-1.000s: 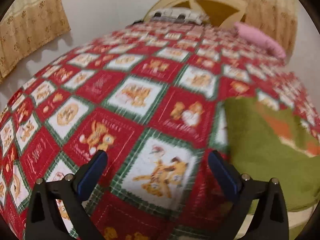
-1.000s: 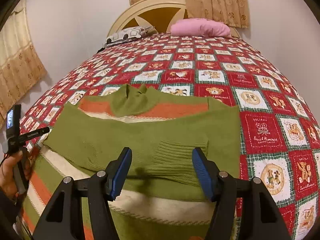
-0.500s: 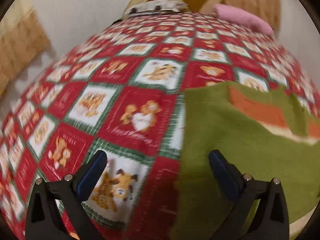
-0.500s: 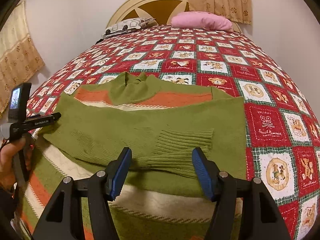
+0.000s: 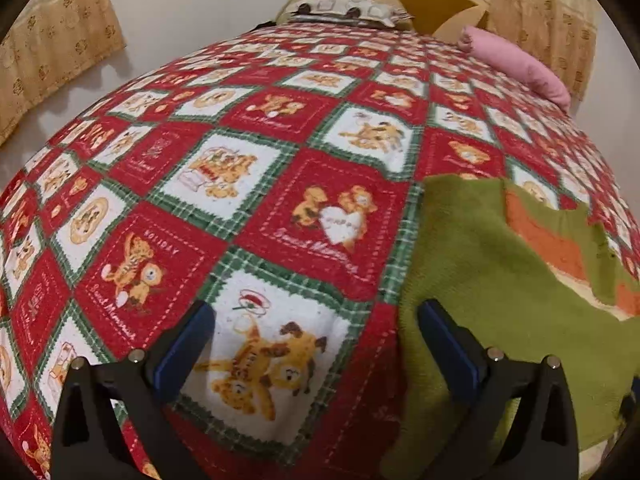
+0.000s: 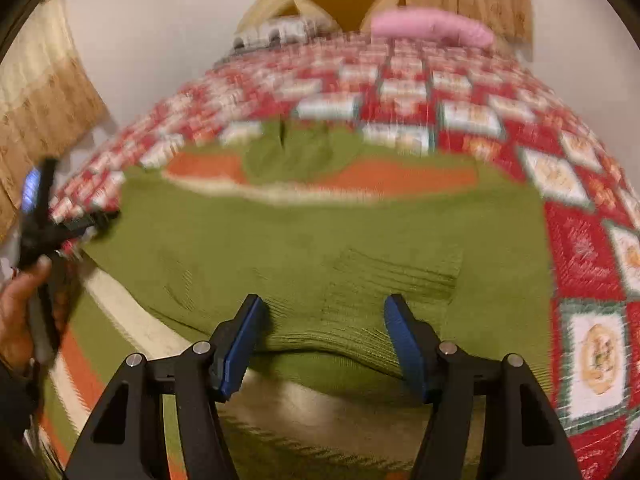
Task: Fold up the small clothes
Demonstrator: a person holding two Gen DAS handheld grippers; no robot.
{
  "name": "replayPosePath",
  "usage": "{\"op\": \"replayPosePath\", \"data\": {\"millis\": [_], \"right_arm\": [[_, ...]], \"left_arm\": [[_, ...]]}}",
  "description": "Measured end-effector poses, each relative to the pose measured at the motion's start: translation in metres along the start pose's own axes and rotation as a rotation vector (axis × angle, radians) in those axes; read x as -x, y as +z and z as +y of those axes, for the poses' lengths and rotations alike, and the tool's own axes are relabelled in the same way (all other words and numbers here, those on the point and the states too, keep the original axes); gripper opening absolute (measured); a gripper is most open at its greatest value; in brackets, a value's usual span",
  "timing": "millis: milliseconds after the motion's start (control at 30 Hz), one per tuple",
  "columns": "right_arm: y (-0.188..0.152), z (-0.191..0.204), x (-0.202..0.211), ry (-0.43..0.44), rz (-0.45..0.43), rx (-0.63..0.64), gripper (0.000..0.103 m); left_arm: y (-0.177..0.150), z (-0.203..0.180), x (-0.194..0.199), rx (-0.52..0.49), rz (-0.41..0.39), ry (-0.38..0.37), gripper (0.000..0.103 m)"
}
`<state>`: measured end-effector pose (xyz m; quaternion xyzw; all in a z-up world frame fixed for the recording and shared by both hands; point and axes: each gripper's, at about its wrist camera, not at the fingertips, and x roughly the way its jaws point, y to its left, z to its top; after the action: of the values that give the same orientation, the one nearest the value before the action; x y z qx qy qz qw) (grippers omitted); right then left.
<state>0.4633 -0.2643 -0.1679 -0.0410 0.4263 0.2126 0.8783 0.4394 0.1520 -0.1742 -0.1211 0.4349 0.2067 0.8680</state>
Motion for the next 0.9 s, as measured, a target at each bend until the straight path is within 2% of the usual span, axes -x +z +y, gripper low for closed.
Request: {"op": "replayPosePath", "data": {"millis": [67, 133, 233, 300, 367, 500, 567, 767, 900], "right_arm": [[0.003, -0.001, 0.004, -0.005, -0.007, -0.020, 0.064], [0.003, -0.001, 0.012, -0.025, -0.038, -0.027, 0.064], [0.004, 0.007, 0.022, -0.034, -0.082, 0.012, 0.064], [0.003, 0.011, 0.012, -0.021, -0.024, 0.040, 0.064], [-0.002, 0.011, 0.000, -0.056, 0.042, 0.053, 0.064], [-0.006, 0.008, 0.003, -0.057, 0.037, 0.062, 0.065], [-0.008, 0.006, 0.006, -0.058, 0.034, 0.062, 0.065], [-0.016, -0.005, 0.034, -0.071, -0.031, -0.017, 0.065], [-0.024, -0.006, 0.050, -0.086, -0.038, -0.010, 0.065]], "left_arm": [[-0.002, -0.003, 0.009, -0.034, -0.013, -0.055, 0.103], [-0.008, -0.006, 0.021, -0.080, -0.023, -0.069, 0.103], [-0.022, -0.020, 0.034, -0.194, -0.051, -0.048, 0.103], [-0.028, -0.031, 0.029, -0.276, -0.011, -0.024, 0.103], [-0.028, -0.029, 0.030, -0.271, -0.015, -0.027, 0.103], [-0.026, -0.015, 0.022, -0.205, 0.018, -0.107, 0.103], [-0.030, -0.012, 0.027, -0.195, 0.009, -0.116, 0.103], [-0.047, -0.009, 0.065, -0.230, -0.061, -0.119, 0.103], [-0.057, -0.013, 0.085, -0.279, -0.095, -0.125, 0.103]]}}
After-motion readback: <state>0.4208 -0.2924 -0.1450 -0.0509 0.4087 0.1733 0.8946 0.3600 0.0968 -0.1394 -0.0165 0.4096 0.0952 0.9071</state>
